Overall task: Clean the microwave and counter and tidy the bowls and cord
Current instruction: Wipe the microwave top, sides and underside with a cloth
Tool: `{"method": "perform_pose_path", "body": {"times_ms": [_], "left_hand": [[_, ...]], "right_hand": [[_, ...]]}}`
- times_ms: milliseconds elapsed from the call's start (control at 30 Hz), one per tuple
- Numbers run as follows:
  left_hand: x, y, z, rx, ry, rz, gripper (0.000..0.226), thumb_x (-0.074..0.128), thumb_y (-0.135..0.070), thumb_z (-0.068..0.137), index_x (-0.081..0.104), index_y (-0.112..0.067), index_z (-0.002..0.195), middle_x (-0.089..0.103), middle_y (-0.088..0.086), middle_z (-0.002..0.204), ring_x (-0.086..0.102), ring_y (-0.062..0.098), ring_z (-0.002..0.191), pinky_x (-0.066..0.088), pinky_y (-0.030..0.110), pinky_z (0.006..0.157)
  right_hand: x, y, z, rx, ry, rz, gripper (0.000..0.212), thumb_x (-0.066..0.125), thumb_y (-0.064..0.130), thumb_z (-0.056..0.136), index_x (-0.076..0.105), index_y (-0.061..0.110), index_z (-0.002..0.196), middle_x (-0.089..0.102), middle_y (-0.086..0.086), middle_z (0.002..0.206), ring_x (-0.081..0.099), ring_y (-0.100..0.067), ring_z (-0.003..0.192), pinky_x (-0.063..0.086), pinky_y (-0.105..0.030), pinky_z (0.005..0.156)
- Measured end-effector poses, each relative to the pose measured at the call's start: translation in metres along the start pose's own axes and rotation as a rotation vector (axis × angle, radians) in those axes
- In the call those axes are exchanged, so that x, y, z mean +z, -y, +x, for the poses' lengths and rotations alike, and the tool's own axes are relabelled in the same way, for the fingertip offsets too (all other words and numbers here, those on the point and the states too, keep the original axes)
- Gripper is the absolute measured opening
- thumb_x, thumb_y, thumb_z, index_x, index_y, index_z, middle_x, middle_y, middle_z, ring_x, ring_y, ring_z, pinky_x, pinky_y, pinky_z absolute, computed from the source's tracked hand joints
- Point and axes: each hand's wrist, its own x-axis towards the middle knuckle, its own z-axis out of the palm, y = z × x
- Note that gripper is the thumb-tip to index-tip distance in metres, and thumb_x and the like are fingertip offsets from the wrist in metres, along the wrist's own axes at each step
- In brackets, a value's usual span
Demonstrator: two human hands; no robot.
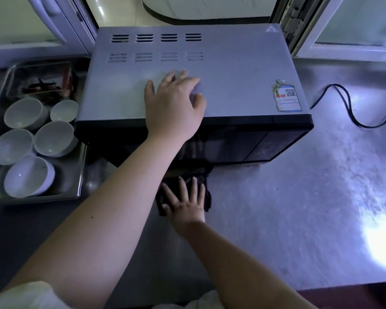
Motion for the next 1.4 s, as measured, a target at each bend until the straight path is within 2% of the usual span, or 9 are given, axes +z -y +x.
{"method": "perform_pose_path", "body": {"times_ms": [133, 267, 433, 533, 700, 900, 1000, 1200, 1400], "left_hand": [[0.0, 0.002, 0.0, 0.004, 0.001, -0.005, 0.041, 0.04, -0.037, 0.093, 0.056, -0.031, 0.13, 0.045, -0.005, 0.148, 0.032, 0.018, 0.142, 0.014, 0.049, 0.117], [-0.003, 0.002, -0.001, 0.007, -0.002, -0.071, 0.035, 0.046, -0.032, 0.092, 0.062, -0.029, 0.123, 0.051, -0.001, 0.143, 0.036, 0.019, 0.14, 0.016, 0.049, 0.117], [-0.028, 0.03, -0.009, 0.086, -0.014, -0.246, 0.032, 0.052, -0.017, 0.086, 0.07, -0.019, 0.113, 0.066, 0.002, 0.123, 0.059, 0.02, 0.116, 0.042, 0.035, 0.104], [-0.04, 0.07, -0.018, 0.144, -0.037, -0.153, 0.035, 0.052, -0.024, 0.088, 0.068, -0.017, 0.119, 0.064, 0.005, 0.127, 0.058, 0.023, 0.119, 0.045, 0.041, 0.102], [-0.035, 0.091, -0.031, 0.217, 0.013, 0.061, 0.05, 0.028, -0.04, 0.098, 0.052, -0.022, 0.137, 0.047, 0.003, 0.146, 0.04, 0.027, 0.138, 0.028, 0.046, 0.112], [-0.024, 0.093, -0.036, 0.188, -0.109, 0.115, 0.044, 0.031, -0.037, 0.1, 0.054, -0.027, 0.135, 0.049, -0.002, 0.145, 0.042, 0.02, 0.136, 0.027, 0.042, 0.111], [-0.024, 0.092, -0.038, 0.202, -0.129, 0.115, 0.043, 0.031, -0.036, 0.1, 0.055, -0.026, 0.135, 0.049, -0.002, 0.144, 0.042, 0.02, 0.136, 0.027, 0.041, 0.11], [-0.021, 0.091, -0.039, 0.201, -0.17, 0.13, 0.043, 0.03, -0.035, 0.1, 0.057, -0.027, 0.133, 0.052, -0.003, 0.142, 0.045, 0.02, 0.134, 0.027, 0.039, 0.108], [-0.018, 0.091, -0.038, 0.195, -0.195, 0.159, 0.041, 0.032, -0.033, 0.099, 0.058, -0.026, 0.13, 0.054, -0.003, 0.14, 0.046, 0.02, 0.133, 0.029, 0.041, 0.107]], "right_hand": [[-0.003, -0.012, 0.0, 0.007, -0.02, 0.008, 0.055, 0.013, 0.059, 0.099, -0.015, 0.051, 0.145, -0.018, -0.002, 0.161, -0.029, -0.037, 0.141, -0.023, -0.056, 0.11], [-0.008, -0.087, -0.019, 0.288, -0.114, 0.077, 0.057, 0.02, 0.061, 0.097, -0.009, 0.054, 0.145, -0.009, -0.001, 0.162, -0.02, -0.035, 0.145, -0.018, -0.052, 0.112], [-0.019, -0.175, -0.037, 0.59, -0.159, 0.192, 0.056, 0.024, 0.061, 0.096, -0.001, 0.055, 0.145, -0.006, -0.001, 0.162, -0.014, -0.033, 0.146, -0.01, -0.052, 0.116], [-0.018, -0.163, -0.035, 0.656, -0.17, 0.208, 0.056, 0.021, 0.06, 0.096, -0.001, 0.053, 0.147, -0.008, -0.001, 0.161, -0.014, -0.035, 0.145, -0.01, -0.054, 0.116], [-0.002, -0.057, -0.018, 0.329, -0.111, 0.097, 0.058, 0.019, 0.058, 0.097, -0.013, 0.052, 0.145, -0.014, -0.004, 0.161, -0.02, -0.041, 0.143, -0.016, -0.057, 0.112], [-0.002, 0.055, 0.014, -0.019, 0.021, 0.026, 0.056, 0.015, 0.057, 0.099, -0.011, 0.048, 0.148, -0.02, -0.005, 0.16, -0.029, -0.043, 0.139, -0.019, -0.06, 0.11], [-0.003, 0.036, 0.011, 0.0, -0.017, 0.033, 0.055, 0.016, 0.058, 0.098, -0.008, 0.05, 0.148, -0.016, -0.002, 0.161, -0.027, -0.038, 0.142, -0.019, -0.057, 0.112], [-0.012, -0.066, -0.006, 0.373, -0.122, 0.1, 0.056, 0.02, 0.059, 0.097, -0.011, 0.055, 0.145, -0.007, -0.004, 0.162, -0.017, -0.035, 0.145, -0.014, -0.052, 0.115], [-0.01, -0.079, -0.013, 0.369, -0.163, 0.087, 0.054, 0.016, 0.055, 0.098, -0.011, 0.053, 0.146, -0.009, -0.005, 0.162, -0.019, -0.038, 0.144, -0.016, -0.054, 0.114]]}}
